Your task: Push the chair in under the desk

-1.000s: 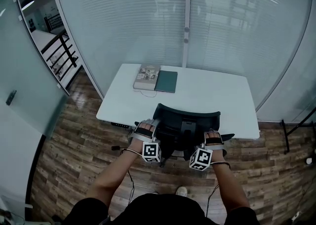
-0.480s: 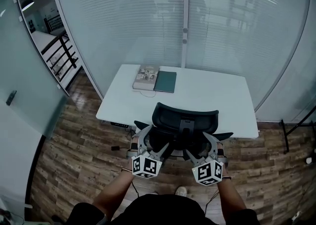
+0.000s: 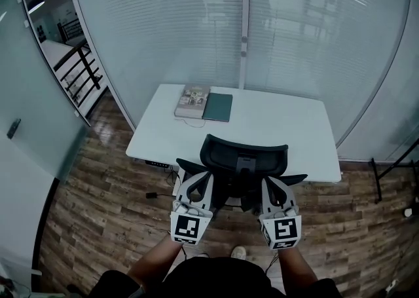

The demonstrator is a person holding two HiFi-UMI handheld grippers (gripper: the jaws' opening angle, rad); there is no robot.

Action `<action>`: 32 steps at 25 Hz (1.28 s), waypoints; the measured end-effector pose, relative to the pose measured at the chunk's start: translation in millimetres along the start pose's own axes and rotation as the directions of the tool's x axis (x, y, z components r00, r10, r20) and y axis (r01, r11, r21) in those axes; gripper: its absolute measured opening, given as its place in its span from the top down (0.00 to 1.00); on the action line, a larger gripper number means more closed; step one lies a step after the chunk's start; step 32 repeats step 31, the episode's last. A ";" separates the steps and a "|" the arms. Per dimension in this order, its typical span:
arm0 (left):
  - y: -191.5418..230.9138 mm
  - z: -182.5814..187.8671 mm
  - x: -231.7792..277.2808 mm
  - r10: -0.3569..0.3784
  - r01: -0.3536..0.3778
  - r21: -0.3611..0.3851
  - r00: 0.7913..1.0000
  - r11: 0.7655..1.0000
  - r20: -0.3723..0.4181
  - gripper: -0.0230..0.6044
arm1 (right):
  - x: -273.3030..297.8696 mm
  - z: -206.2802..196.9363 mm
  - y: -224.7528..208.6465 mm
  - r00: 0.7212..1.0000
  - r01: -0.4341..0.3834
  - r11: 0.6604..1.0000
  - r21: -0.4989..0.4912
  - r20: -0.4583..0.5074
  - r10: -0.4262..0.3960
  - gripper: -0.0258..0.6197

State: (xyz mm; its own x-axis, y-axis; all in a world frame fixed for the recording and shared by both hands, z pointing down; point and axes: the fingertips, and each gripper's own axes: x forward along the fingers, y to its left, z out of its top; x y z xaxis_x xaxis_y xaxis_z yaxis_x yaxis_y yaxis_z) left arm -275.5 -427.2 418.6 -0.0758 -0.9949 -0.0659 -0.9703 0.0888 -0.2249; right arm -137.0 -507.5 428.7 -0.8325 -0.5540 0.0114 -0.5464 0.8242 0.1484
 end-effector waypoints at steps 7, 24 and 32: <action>-2.8 -20.2 0.0 -0.020 0.013 -0.125 0.998 0.992 -0.053 0.94 | -11.8 -3.3 2.9 1.000 -0.006 1.000 0.003 -0.014 0.006 0.96; -9.9 -28.6 3.4 -0.043 0.025 -0.198 0.996 0.980 -0.083 0.94 | -14.5 7.2 -3.0 1.000 -0.001 1.000 0.020 0.008 0.001 0.96; -11.7 -31.6 5.8 -0.041 0.022 -0.200 0.995 0.980 -0.095 0.94 | -12.6 4.2 -6.2 1.000 -0.003 1.000 0.027 0.001 0.003 0.96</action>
